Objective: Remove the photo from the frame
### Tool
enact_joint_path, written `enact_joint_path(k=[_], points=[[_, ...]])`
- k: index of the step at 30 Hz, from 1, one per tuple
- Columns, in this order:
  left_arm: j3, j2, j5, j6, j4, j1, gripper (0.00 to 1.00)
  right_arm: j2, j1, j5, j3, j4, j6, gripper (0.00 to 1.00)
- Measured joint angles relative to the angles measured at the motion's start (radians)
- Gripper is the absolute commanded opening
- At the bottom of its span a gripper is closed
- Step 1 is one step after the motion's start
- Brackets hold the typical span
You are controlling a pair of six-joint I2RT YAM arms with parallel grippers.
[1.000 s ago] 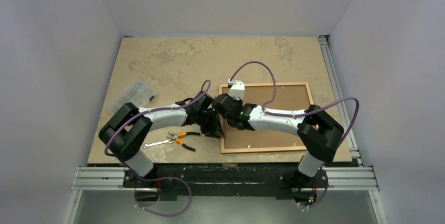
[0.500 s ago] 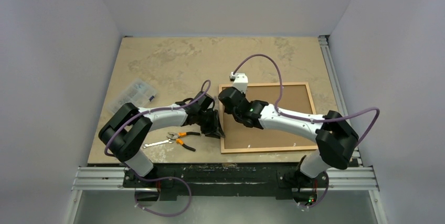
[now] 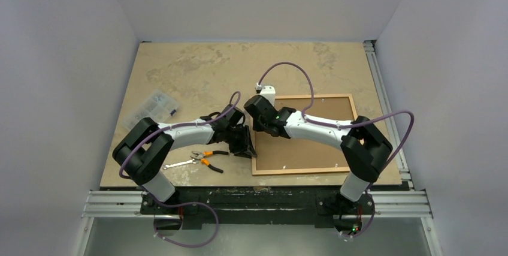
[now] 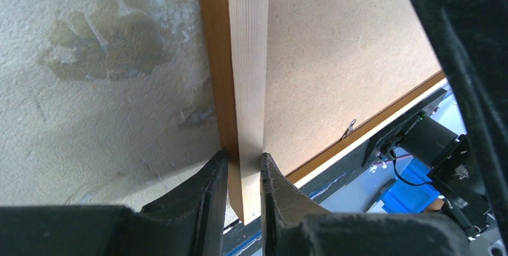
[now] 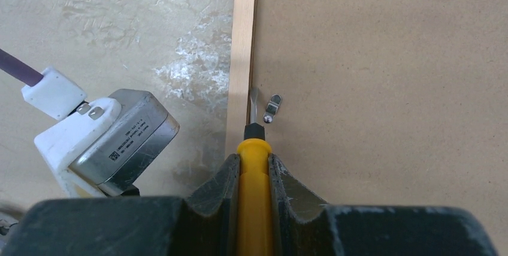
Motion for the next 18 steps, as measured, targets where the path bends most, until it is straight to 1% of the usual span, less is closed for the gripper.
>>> enact_joint_path(k=[5,11,18], points=[[0.000,0.000,0.000,0.000,0.000,0.000,0.00,0.017,-0.003,-0.004,0.039,-0.049,0.009,0.00],[0.000,0.000,0.000,0.000,0.000,0.000,0.00,0.031,-0.003,0.001,0.089,-0.151,0.043,0.00],[0.000,0.000,0.000,0.000,0.000,0.000,0.00,0.030,-0.003,-0.003,0.090,-0.175,0.070,0.00]])
